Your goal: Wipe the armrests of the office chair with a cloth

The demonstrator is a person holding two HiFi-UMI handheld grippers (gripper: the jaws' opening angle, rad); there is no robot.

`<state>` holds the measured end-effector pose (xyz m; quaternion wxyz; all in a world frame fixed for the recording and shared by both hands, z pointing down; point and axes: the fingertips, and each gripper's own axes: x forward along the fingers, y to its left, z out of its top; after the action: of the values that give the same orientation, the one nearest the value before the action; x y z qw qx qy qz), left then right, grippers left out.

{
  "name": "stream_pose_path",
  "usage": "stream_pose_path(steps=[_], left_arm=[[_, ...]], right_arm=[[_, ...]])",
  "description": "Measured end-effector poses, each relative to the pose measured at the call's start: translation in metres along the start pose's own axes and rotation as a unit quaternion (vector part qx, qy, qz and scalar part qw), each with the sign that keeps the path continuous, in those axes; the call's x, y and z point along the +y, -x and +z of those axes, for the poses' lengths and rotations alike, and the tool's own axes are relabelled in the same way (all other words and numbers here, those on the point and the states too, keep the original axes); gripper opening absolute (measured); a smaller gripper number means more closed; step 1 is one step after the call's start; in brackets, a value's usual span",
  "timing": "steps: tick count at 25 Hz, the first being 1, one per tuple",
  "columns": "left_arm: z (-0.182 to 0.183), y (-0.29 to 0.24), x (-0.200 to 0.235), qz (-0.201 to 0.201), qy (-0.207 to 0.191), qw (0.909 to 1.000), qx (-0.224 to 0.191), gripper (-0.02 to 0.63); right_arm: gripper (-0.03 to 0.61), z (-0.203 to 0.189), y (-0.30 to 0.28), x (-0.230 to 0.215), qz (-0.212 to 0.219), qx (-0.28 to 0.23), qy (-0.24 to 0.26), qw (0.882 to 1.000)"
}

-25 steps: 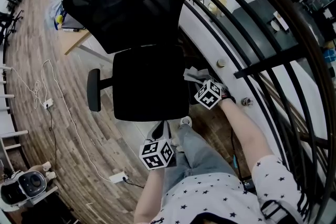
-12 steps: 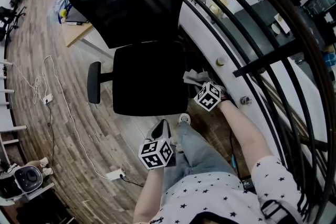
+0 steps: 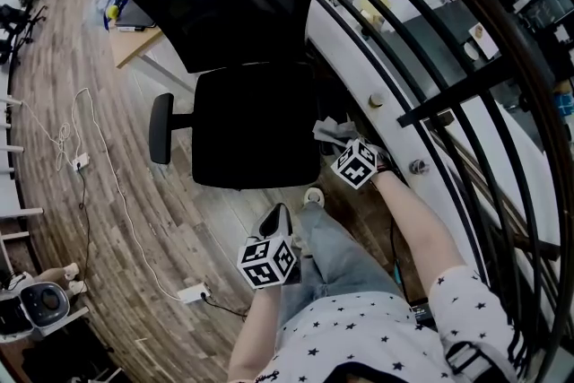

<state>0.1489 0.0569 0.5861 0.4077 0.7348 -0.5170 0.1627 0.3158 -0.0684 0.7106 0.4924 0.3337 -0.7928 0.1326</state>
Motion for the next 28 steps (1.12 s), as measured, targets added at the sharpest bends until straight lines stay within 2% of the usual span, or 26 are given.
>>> stream_pose_path(steps=[9, 15, 21, 28], left_arm=[[-0.013, 0.011, 0.007, 0.007, 0.012, 0.9998, -0.011, 0.008], [-0.023, 0.02, 0.004, 0.01, 0.016, 0.9998, -0.012, 0.008], [-0.028, 0.023, -0.002, 0.005, 0.011, 0.9999, -0.012, 0.008], [-0.019, 0.029, -0.003, 0.0, 0.006, 0.9998, -0.021, 0.008]], right_arm=[[0.025, -0.008, 0.003, 0.017, 0.002, 0.003, 0.0, 1.0], [0.025, -0.01, 0.01, 0.04, 0.035, 0.003, 0.002, 0.999], [0.025, -0.011, 0.013, 0.04, 0.025, -0.005, -0.015, 1.0], [0.025, -0.002, 0.028, 0.04, 0.016, -0.017, -0.013, 1.0]])
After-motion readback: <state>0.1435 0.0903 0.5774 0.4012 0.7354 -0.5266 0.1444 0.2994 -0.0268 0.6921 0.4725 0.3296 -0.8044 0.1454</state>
